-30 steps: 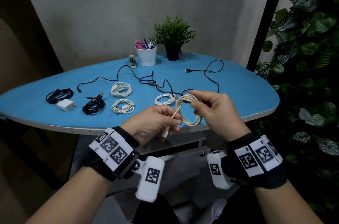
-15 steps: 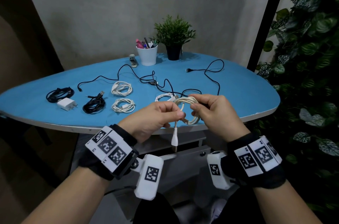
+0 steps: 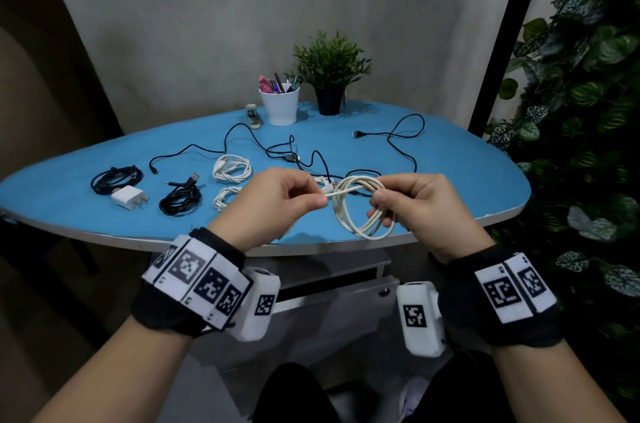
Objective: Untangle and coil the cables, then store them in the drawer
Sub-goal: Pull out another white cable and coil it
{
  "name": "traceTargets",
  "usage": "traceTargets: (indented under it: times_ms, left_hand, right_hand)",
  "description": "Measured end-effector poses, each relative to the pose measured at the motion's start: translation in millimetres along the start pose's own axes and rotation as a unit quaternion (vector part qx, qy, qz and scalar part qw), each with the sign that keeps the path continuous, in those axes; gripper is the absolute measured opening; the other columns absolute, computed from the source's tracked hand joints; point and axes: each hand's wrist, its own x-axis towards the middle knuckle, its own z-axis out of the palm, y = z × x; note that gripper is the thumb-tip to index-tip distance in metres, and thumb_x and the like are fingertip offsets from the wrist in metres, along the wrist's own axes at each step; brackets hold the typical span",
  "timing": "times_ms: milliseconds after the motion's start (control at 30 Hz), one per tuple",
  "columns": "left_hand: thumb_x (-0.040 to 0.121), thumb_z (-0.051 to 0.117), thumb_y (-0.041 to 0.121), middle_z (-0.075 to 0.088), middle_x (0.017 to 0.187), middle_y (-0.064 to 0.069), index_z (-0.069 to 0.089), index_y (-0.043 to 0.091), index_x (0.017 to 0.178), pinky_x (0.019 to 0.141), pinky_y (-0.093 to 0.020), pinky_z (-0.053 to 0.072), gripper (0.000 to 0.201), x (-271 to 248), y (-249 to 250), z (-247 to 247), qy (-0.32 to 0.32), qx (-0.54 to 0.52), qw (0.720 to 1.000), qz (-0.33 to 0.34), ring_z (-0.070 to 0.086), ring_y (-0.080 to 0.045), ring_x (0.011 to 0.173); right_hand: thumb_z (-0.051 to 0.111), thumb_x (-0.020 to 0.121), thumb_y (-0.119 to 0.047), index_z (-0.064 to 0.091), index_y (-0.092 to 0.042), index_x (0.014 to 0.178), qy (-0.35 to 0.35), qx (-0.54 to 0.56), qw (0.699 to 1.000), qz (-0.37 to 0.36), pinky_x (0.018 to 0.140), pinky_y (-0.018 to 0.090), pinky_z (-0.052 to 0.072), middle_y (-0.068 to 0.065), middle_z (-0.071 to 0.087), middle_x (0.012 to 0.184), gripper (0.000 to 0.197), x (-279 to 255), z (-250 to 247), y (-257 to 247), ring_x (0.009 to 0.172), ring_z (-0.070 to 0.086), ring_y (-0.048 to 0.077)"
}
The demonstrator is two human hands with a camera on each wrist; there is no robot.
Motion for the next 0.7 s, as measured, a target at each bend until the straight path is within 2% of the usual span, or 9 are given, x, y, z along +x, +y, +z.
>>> traceTargets:
  times_ms: [67,133,200,267,300,367,433,533,700]
  left_hand:
    - [0.082,0.070,0.029,0.069,0.070,-0.004,0.070,0.023,0.076,0.066,-0.028,0.049,0.009,-1,1,0,0.000,0.051,0.999,0.008,0.060,-0.019,0.065]
    - [0.081,0.070,0.027,0.068,0.069,0.003,0.071,0.021,0.078,0.063,-0.020,0.046,0.007,0,2,2,0.015,0.086,0.996,0.014,0.060,-0.009,0.064]
    - [0.083,0.069,0.023,0.068,0.066,0.001,0.069,0.019,0.077,0.059,-0.017,0.046,0.007,1,0,6,0.051,0.103,0.993,0.018,0.061,-0.011,0.062]
    - [0.084,0.066,0.016,0.067,0.064,0.000,0.066,0.017,0.077,0.065,-0.027,0.053,0.007,4,-3,8,0.098,0.080,0.991,0.032,0.064,-0.017,0.063]
    - [0.085,0.065,0.013,0.067,0.063,0.000,0.065,0.015,0.076,0.066,-0.030,0.054,0.009,5,-4,9,0.117,0.052,0.991,0.037,0.065,-0.017,0.063]
    - [0.087,0.061,0.007,0.067,0.063,-0.003,0.062,0.012,0.075,0.063,-0.023,0.055,0.013,5,-2,11,0.130,-0.035,0.990,0.030,0.064,-0.011,0.059]
    - [0.090,0.058,0.003,0.067,0.068,-0.008,0.058,0.009,0.076,0.062,-0.020,0.055,0.015,5,2,12,0.120,-0.135,0.983,0.015,0.063,-0.008,0.057]
    - [0.091,0.054,0.003,0.066,0.069,-0.009,0.054,0.009,0.078,0.061,-0.024,0.057,0.014,4,8,12,0.091,-0.260,0.961,-0.006,0.062,-0.010,0.054]
    - [0.092,0.054,0.009,0.069,0.068,-0.005,0.053,0.011,0.082,0.056,-0.026,0.056,0.011,1,11,16,0.051,-0.356,0.932,-0.036,0.063,-0.013,0.055]
  right_hand:
    - [0.056,0.088,0.005,0.070,-0.017,0.081,0.000,0.015,1.000,-0.004,0.053,0.020,0.048,0.006,0.064,0.065,0.026,1,0,1,0.062,0.060,0.016]
    - [0.055,0.088,0.004,0.070,-0.019,0.081,0.002,0.020,1.000,-0.013,0.053,0.020,0.046,0.003,0.063,0.064,0.029,1,2,2,0.063,0.059,0.017]
    - [0.053,0.090,0.004,0.070,-0.019,0.082,0.000,0.028,0.999,-0.021,0.052,0.019,0.045,0.001,0.062,0.062,0.030,2,6,3,0.060,0.057,0.013]
    - [0.051,0.091,0.003,0.069,-0.018,0.084,-0.008,0.038,0.999,-0.022,0.052,0.018,0.044,-0.001,0.061,0.061,0.029,2,9,3,0.057,0.056,0.010]
    - [0.050,0.091,0.003,0.069,-0.017,0.085,-0.012,0.044,0.999,-0.021,0.051,0.018,0.044,-0.002,0.061,0.060,0.028,2,10,3,0.057,0.056,0.009]
    - [0.050,0.091,0.003,0.069,-0.014,0.086,-0.022,0.056,0.998,-0.024,0.050,0.018,0.044,-0.001,0.061,0.061,0.027,2,11,1,0.055,0.056,0.009]
    - [0.050,0.091,0.004,0.069,-0.013,0.088,-0.031,0.064,0.997,-0.027,0.049,0.017,0.044,0.002,0.060,0.063,0.026,2,12,-1,0.053,0.055,0.008]
    - [0.051,0.090,0.004,0.069,-0.013,0.090,-0.031,0.068,0.997,-0.025,0.047,0.015,0.042,0.003,0.062,0.065,0.025,2,13,-4,0.049,0.052,0.004]
    - [0.056,0.089,0.001,0.071,-0.022,0.090,-0.028,0.036,0.998,-0.035,0.055,0.020,0.047,-0.007,0.070,0.068,0.028,5,12,-1,0.060,0.057,0.002]
